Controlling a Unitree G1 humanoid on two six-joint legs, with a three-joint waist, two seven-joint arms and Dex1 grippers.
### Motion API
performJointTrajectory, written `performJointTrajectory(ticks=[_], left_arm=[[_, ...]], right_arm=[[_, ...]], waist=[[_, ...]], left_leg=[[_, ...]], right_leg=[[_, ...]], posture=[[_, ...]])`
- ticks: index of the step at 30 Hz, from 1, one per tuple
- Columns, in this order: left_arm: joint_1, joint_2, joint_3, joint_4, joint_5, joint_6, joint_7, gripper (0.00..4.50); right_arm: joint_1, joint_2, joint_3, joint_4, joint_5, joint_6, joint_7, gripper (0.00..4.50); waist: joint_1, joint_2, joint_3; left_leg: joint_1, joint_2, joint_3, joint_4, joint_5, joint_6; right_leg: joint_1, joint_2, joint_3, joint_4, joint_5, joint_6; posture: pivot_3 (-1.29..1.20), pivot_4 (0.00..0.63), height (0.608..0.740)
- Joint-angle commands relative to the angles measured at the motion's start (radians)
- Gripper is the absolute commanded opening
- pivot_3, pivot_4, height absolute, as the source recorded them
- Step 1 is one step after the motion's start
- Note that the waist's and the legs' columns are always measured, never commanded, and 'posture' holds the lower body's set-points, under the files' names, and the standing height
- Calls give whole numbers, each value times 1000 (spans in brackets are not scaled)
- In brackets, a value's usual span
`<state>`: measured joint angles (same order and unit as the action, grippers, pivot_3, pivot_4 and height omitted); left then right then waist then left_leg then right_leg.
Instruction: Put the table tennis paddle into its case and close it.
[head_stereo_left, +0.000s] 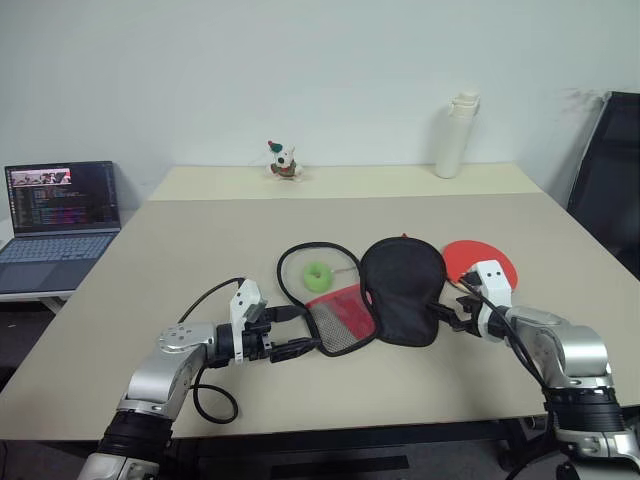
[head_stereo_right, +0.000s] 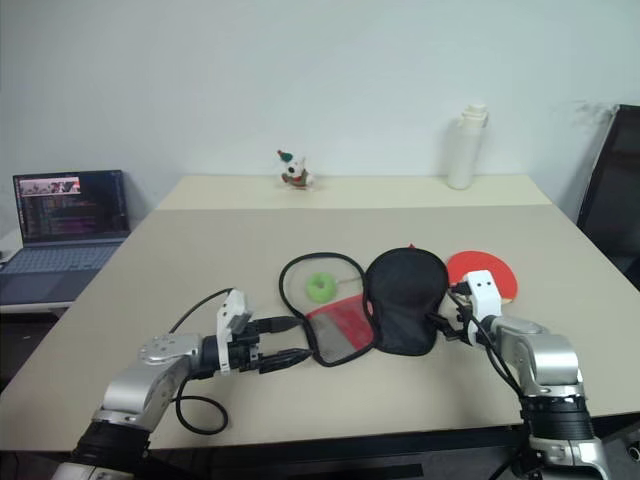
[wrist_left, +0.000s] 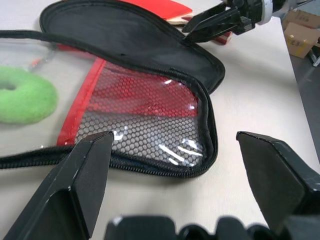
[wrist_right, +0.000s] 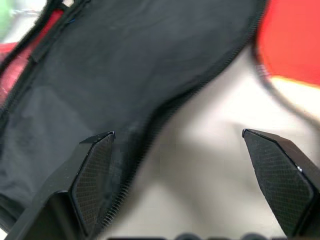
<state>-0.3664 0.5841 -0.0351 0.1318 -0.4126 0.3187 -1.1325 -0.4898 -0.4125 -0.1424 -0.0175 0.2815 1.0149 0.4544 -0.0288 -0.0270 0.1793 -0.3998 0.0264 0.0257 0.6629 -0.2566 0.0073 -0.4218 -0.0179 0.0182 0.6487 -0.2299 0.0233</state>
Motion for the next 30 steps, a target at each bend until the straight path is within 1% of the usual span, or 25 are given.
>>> performJointTrajectory(ticks=[1, 3, 4, 5, 9, 11, 12, 16, 18, 25, 30], left_arm=[[-24, 1, 18, -10, -11, -24, -23, 4300], [-24, 4, 28, -25, -27, -18, -33, 4300], [-24, 6, 33, -34, -33, -14, -36, 4300], [-24, 8, 36, -41, -37, -12, -37, 4300], [-28, 19, 41, -86, -46, -3, -33, 4300], [-34, 18, 44, -130, -58, 17, -21, 4300], [-36, 17, 44, -148, -63, 26, -16, 4300], [-44, 16, 38, -198, -70, 48, -4, 4300], [-48, 17, 36, -214, -74, 58, -3, 4300], [-70, 20, 30, -233, -66, 79, 12, 4300], [-70, 20, 27, -245, -64, 90, 21, 4300]], right_arm=[[-16, 8, 2, -13, 10, -20, -14, 4487], [-21, 14, 18, 1, 5, -35, -19, 4487], [-24, 15, 24, 7, 3, -41, -21, 4112], [-27, 16, 27, 12, 4, -44, -21, 3950], [-40, 6, 39, 30, 10, -51, -10, 2579], [-60, -4, 45, 53, 10, -58, 2, 1727], [-70, -9, 48, 64, 9, -62, 9, 1508], [-110, -30, 64, 109, 5, -79, 36, 80], [-130, -41, 72, 133, 2, -89, 49, 32], [-233, -136, 136, 293, -40, -164, 151, 32], [-287, -162, 160, 385, -61, -205, 198, 32]], waist=[[0, 0, 0], [0, 0, 0], [0, 0, 0], [0, 0, 0], [0, 0, 0], [0, 0, 0], [0, 0, 0], [0, 0, 0], [0, 0, 0], [-1, 0, 0], [0, 0, 0]], left_leg=[[0, 0, 0, 0, 0, 0], [0, 0, 0, 0, 0, 0], [0, 0, 0, 0, 0, 0], [0, 0, 0, 0, 0, 0], [0, 0, 0, 0, 0, 0], [0, 0, 0, 0, 0, 0], [0, 0, 0, 0, 0, 0], [0, 0, 0, 0, 0, 0], [0, 0, 0, 0, 0, 0], [0, 0, 0, 0, 0, 0], [0, 0, 1, 0, 0, 0]], right_leg=[[0, 0, 0, 0, 0, 0], [0, 0, 0, 0, 2, -2], [0, 0, 0, 0, 2, -3], [0, 0, 0, 0, 2, -3], [0, 0, 0, 0, 1, -2], [0, 0, 0, 0, 1, -2], [0, 0, 0, 0, 1, -2], [0, 0, 0, 0, 2, -3], [0, 0, 0, 0, 2, -3], [0, 1, 0, -1, 2, -3], [0, 1, 0, -1, 2, -3]], posture=[[0, 150, 740], [0, 150, 740], [0, 150, 740], [0, 150, 740], [0, 150, 740], [0, 150, 740], [0, 150, 740], [0, 150, 740], [0, 150, 740], [0, 150, 740], [0, 150, 740]])
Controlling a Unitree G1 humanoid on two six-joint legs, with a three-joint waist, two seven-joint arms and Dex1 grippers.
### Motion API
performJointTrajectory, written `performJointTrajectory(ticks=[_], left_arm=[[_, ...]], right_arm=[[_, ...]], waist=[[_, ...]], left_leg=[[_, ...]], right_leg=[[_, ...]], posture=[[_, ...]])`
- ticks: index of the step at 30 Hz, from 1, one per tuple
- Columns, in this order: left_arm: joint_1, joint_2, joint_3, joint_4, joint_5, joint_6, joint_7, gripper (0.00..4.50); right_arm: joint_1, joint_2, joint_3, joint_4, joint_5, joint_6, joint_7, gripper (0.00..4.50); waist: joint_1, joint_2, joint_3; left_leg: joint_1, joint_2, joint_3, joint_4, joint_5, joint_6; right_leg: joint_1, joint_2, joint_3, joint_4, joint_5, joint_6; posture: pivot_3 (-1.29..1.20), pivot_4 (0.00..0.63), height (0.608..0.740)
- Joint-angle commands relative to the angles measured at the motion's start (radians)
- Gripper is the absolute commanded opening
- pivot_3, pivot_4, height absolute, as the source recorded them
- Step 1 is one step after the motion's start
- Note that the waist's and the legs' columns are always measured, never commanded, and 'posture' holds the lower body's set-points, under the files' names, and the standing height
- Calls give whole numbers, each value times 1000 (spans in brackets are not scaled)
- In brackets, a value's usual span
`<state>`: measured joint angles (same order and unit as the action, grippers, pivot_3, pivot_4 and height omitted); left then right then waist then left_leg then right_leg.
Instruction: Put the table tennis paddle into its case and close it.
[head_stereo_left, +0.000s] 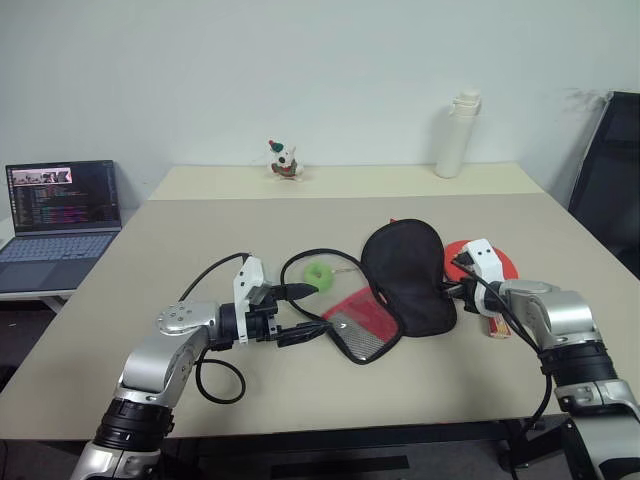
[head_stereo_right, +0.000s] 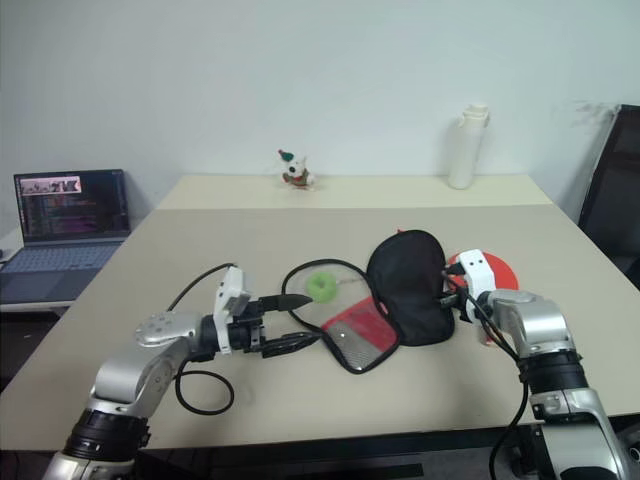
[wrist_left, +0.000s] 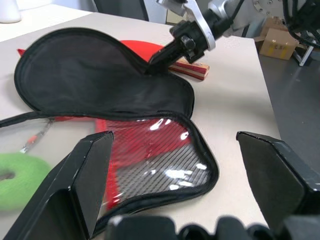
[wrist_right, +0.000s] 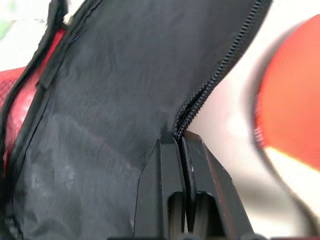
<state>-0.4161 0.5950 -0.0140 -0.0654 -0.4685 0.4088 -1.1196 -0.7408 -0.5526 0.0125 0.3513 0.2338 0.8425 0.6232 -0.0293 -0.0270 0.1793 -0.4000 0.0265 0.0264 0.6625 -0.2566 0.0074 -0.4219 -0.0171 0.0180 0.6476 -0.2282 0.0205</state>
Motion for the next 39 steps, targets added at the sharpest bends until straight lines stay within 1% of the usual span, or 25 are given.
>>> performJointTrajectory(ticks=[1, 3, 6, 7, 8, 9, 12, 13, 14, 17, 18, 20, 23, 27, 28, 30, 34, 39], left_arm=[[-19, 10, 6, -50, -8, 2, 9, 4300], [-18, 10, 6, -53, -8, 5, 11, 4300], [-17, 13, 4, -56, -7, 7, 12, 4300], [-16, 14, 4, -56, -7, 7, 11, 4300], [-16, 16, 3, -55, -6, 7, 10, 4300], [-15, 17, 2, -53, -6, 6, 8, 4300], [-13, 21, 0, -43, -2, -3, 1, 4300], [-12, 22, -1, -41, -1, -6, -2, 4300], [-12, 23, 0, -39, -1, -7, -4, 4300], [-7, 28, 3, -33, 0, -13, -14, 4300], [-6, 29, 3, -32, 0, -14, -16, 4300], [-5, 32, 3, -30, 0, -16, -22, 4300], [-7, 36, 1, -25, -3, -18, -35, 4300], [-23, 34, -8, -7, -1, -24, -58, 4300], [-28, 33, -11, -1, 0, -26, -62, 4300], [-39, 29, -18, 12, 4, -32, -71, 4300], [-67, 18, -33, 43, 15, -46, -84, 4300], [-83, 9, -41, 62, 24, -57, -87, 4300]], right_arm=[[-41, -21, 8, 23, -16, -37, 35, 32], [-49, -16, 4, 35, -26, -47, 27, 32], [-48, -9, -1, 40, -30, -55, 23, 622], [-45, -9, -1, 36, -34, -58, 19, 901], [-43, -11, -1, 32, -38, -62, 16, 1367], [-41, -15, -2, 27, -42, -67, 13, 1596], [-43, -43, -19, 10, -47, -78, 15, 2625], [-45, -57, -27, 1, -48, -81, 15, 2880], [-45, -70, -37, -8, -47, -81, 15, 3329], [-27, -111, -98, -59, -21, -46, 4, 4348], [-12, -125, -118, -79, -15, -34, 1, 4482], [36, -148, -161, -131, -3, 0, -13, 4482], [130, -148, -224, -232, 7, 64, -71, 4482], [241, -73, -303, -378, 26, 167, -180, 4482], [263, -52, -313, -409, 32, 187, -198, 4482], [298, -13, -323, -449, 34, 205, -240, 4482], [310, 40, -318, -439, 17, 189, -308, 4482], [269, 72, -302, -348, 6, 141, -353, 4482]], waist=[[0, 0, 0], [0, 0, 0], [0, 0, 0], [0, 0, 0], [0, 0, 0], [0, 0, 0], [0, 0, 0], [0, 0, 0], [0, 0, 0], [1, 0, 0], [1, 0, 0], [1, 0, 0], [2, 0, 0], [0, 0, 0], [-2, 0, 0], [-3, 0, 0], [-2, 0, 0], [-2, 0, 0]], left_leg=[[0, 0, 0, 0, 0, 0], [0, 0, 0, 0, 0, 0], [0, 0, 0, 0, 0, 0], [0, 0, 0, 0, 0, 0], [0, 0, 0, 0, 0, 0], [0, 0, 0, 0, 0, 0], [0, 0, 0, 0, 0, 0], [0, 0, 0, 0, 0, 0], [0, 0, 0, 0, 0, 0], [0, 0, 0, 0, 0, 0], [0, 0, 0, 0, 0, 0], [0, 0, 0, 0, 0, 0], [-1, 0, 0, 0, 0, 0], [0, 0, -1, 0, 0, 0], [1, 0, 0, 0, 0, 0], [1, 0, 0, 0, 0, 0], [2, 0, 0, 1, 0, 0], [1, 0, 0, 1, 0, 0]], right_leg=[[0, 0, 0, 0, 0, 0], [0, 0, 0, 0, 0, 0], [0, 0, 0, 0, 0, 0], [0, 0, 0, 0, 0, 0], [0, 0, 1, 0, 0, 0], [0, 0, 0, 0, 0, 0], [0, 0, 0, 0, 0, 0], [0, 0, 0, 0, 0, 0], [0, 0, 0, 0, 0, 0], [0, -1, 0, 0, 0, 0], [0, -1, 0, 0, 0, 0], [0, -1, 0, 0, 0, 0], [0, 0, -1, 0, 0, 0], [0, 0, 0, 1, -1, 1], [0, 0, 1, 1, -2, 4], [0, 0, 2, 2, -3, 5], [0, 1, 2, 2, -3, 5], [0, 0, 2, 1, -2, 5]], posture=[[0, 150, 740], [0, 150, 740], [0, 150, 740], [0, 150, 740], [0, 150, 740], [0, 150, 740], [0, 150, 740], [0, 150, 740], [0, 150, 740], [0, 150, 740], [0, 150, 740], [0, 150, 740], [0, 150, 740], [0, 150, 740], [0, 150, 740], [0, 150, 740], [0, 150, 740], [0, 150, 740]])
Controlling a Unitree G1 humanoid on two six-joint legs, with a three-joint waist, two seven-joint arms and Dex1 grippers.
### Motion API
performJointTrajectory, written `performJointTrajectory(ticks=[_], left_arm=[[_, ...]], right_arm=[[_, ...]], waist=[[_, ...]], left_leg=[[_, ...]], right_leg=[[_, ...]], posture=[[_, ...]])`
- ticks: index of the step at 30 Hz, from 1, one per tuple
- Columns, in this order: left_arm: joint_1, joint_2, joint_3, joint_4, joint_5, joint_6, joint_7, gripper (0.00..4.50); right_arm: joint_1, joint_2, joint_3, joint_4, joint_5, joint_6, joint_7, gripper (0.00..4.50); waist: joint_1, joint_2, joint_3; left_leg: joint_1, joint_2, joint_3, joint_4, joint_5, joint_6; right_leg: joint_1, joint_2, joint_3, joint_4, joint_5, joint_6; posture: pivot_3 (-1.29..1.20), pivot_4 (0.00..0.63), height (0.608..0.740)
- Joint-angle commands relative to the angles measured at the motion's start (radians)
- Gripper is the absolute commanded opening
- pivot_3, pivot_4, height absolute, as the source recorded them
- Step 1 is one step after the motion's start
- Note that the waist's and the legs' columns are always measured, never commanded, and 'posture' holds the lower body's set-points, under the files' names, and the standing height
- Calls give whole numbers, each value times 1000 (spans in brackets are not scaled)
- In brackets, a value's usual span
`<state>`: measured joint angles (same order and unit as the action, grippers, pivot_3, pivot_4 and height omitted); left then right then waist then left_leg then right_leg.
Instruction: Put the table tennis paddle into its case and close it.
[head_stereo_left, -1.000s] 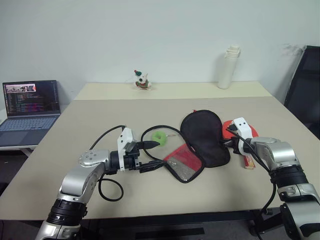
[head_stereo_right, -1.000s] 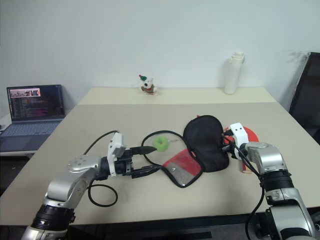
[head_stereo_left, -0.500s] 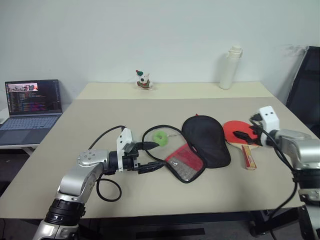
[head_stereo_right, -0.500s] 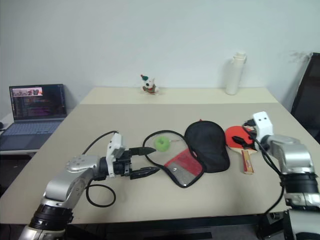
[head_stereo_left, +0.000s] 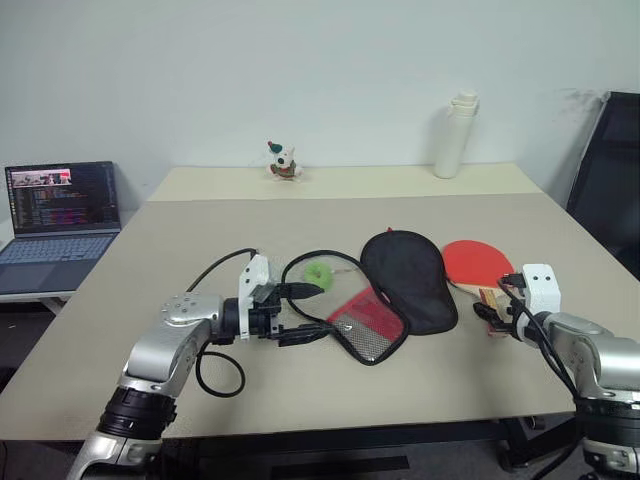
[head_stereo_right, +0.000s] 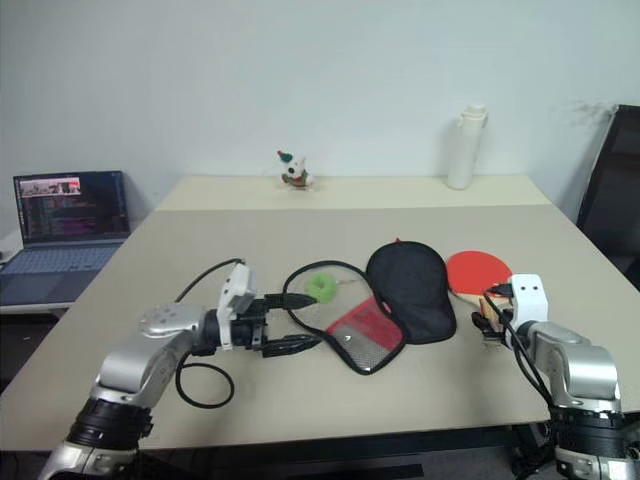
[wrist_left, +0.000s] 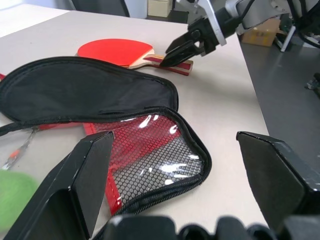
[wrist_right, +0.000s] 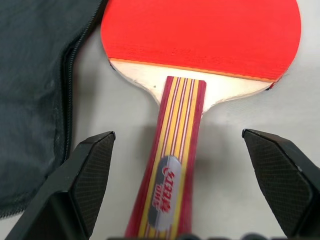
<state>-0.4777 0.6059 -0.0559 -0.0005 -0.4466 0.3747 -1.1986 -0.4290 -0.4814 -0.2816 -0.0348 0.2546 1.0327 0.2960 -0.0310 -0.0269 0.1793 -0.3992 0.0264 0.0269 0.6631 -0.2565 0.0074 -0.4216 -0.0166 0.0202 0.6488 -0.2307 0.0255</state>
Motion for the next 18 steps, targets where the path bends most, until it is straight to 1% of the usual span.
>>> performJointTrajectory(ticks=[1, 7, 10, 13, 16, 17, 18], left_arm=[[-23, -3, 2, 2, 4, -27, -6, 4300], [5, 6, 18, -8, 5, -32, 6, 4300], [22, 12, 24, -21, 2, -30, 14, 4300], [40, 20, 33, -36, -1, -27, 22, 4300], [49, 24, 36, -45, -3, -24, 26, 4300], [53, 26, 37, -49, -4, -23, 28, 4300], [59, 28, 39, -55, -6, -19, 33, 4300]], right_arm=[[-57, 3, -1, 78, -25, -74, -34, 4482], [-124, 2, 41, 264, -70, -192, -51, 4482], [-140, 3, 53, 310, -81, -219, -51, 4482], [-149, 5, 55, 336, -91, -231, -56, 3880], [-153, 6, 50, 345, -89, -232, -59, 3128], [-152, 7, 49, 344, -87, -229, -59, 3024], [-153, 10, 34, 344, -80, -225, -66, 2825]], waist=[[0, 0, 0], [-1, 0, 0], [-1, 0, 0], [-1, -2, -1], [-2, -4, -2], [-1, -4, -2], [-1, -4, -3]], left_leg=[[0, 0, 0, 0, 0, 0], [0, 0, 0, 0, 0, 0], [0, 0, 0, 0, 0, 0], [1, 0, 0, 0, 0, 0], [2, 1, 0, 1, 0, 0], [2, 1, 0, 1, 0, 0], [2, 1, 0, 2, 0, 0]], right_leg=[[0, 0, 0, 0, 0, 0], [0, 0, 0, 0, 0, 0], [0, 0, 0, 0, 1, -1], [0, 0, 0, 0, 1, -1], [1, 0, 0, 0, 1, 0], [2, 0, 1, 0, 1, 1], [2, 0, 1, 0, 2, 1]], posture=[[0, 150, 740], [0, 150, 740], [0, 150, 740], [0, 150, 740], [0, 150, 740], [0, 150, 740], [0, 150, 740]])
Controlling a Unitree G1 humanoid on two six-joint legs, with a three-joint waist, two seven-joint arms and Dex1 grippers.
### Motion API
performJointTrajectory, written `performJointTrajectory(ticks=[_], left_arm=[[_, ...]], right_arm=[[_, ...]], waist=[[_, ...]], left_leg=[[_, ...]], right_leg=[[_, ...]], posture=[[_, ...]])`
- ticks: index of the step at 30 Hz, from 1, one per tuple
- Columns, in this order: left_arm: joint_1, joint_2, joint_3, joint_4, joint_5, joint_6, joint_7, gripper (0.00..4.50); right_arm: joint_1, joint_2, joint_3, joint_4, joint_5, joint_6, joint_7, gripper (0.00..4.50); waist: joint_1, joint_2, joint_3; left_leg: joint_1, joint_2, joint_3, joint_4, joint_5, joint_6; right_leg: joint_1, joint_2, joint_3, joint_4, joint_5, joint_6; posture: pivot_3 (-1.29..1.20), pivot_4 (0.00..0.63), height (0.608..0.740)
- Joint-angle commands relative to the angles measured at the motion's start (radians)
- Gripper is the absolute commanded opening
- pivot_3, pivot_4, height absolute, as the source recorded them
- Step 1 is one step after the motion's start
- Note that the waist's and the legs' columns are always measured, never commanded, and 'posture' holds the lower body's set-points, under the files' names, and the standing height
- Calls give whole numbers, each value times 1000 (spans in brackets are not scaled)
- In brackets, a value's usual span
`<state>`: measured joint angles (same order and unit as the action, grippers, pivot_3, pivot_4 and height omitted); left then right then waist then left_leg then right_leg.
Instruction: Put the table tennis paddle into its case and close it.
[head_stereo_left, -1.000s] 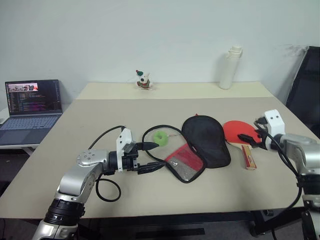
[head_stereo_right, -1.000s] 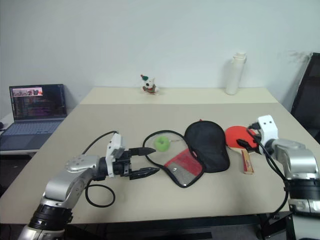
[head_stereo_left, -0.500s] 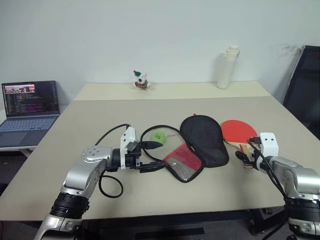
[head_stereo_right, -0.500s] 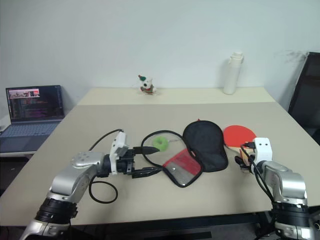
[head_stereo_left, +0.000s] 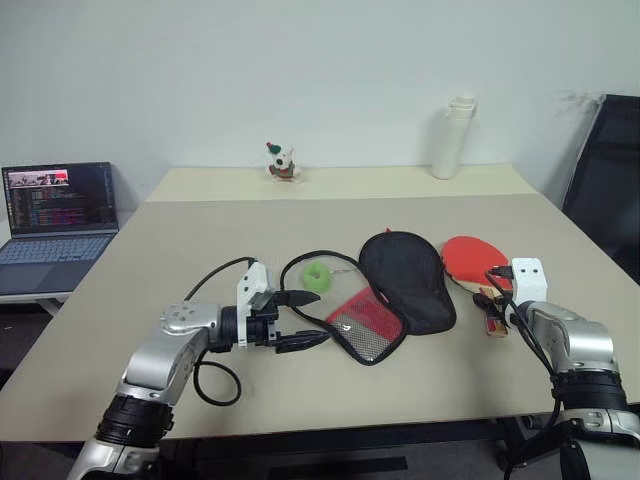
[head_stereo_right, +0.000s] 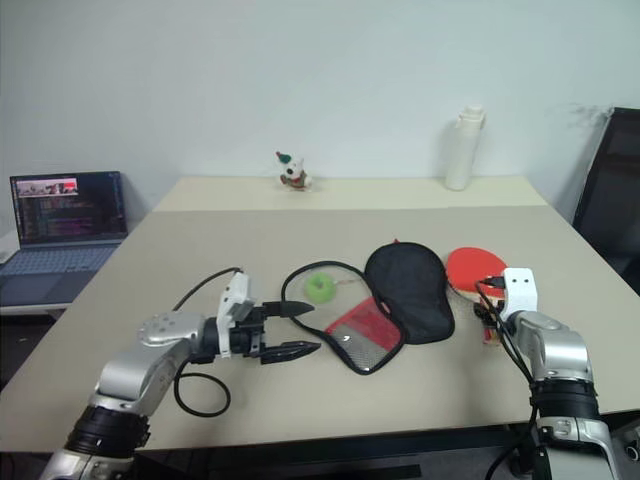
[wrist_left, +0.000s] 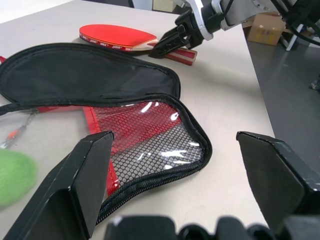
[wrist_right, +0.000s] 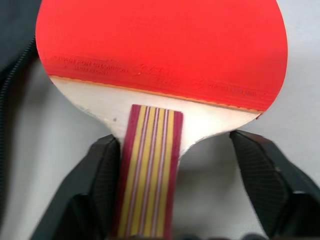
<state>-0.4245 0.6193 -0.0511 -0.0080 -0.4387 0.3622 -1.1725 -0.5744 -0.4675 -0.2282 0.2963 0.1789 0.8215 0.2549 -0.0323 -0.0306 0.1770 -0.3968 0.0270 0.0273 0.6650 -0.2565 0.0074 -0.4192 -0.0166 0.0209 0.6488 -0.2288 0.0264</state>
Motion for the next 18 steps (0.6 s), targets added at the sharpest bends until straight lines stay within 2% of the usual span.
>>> performJointTrajectory(ticks=[1, 4, 8, 14, 18], left_arm=[[11, 17, 36, -53, -16, -4, 11, 4300], [20, 19, 39, -64, -19, 3, 17, 4300], [25, 20, 41, -72, -20, 7, 20, 4300], [25, 28, 38, -75, -21, 13, 22, 4300], [21, 25, 34, -80, -21, 21, 24, 4300]], right_arm=[[-8, -2, -30, 11, 1, -10, -31, 2567], [-19, -18, -53, 8, 5, -19, -41, 1776], [-46, -62, -56, -22, 5, -35, -38, 1141], [-110, -103, -34, -198, 47, 41, 6, 1143], [-120, -45, -17, -339, 100, 144, 7, 1143]], waist=[[0, -1, -1], [1, -2, -1], [7, -1, 0], [-1, 4, 2], [-5, 4, 3]], left_leg=[[0, 0, 0, 0, 0, 0], [0, -1, 2, 1, 0, 0], [-2, -3, 4, 1, 0, 0], [-4, -3, 5, -2, 0, 0], [-3, 2, 5, -3, 0, 0]], right_leg=[[0, 0, 0, 0, 0, 0], [1, -1, 1, -1, 1, 2], [-1, -3, 4, -2, 3, 4], [-5, -2, 5, -3, 5, 0], [-6, 4, 10, -2, 4, -1]], posture=[[0, 150, 740], [0, 150, 740], [0, 150, 740], [0, 150, 740], [0, 150, 740]])
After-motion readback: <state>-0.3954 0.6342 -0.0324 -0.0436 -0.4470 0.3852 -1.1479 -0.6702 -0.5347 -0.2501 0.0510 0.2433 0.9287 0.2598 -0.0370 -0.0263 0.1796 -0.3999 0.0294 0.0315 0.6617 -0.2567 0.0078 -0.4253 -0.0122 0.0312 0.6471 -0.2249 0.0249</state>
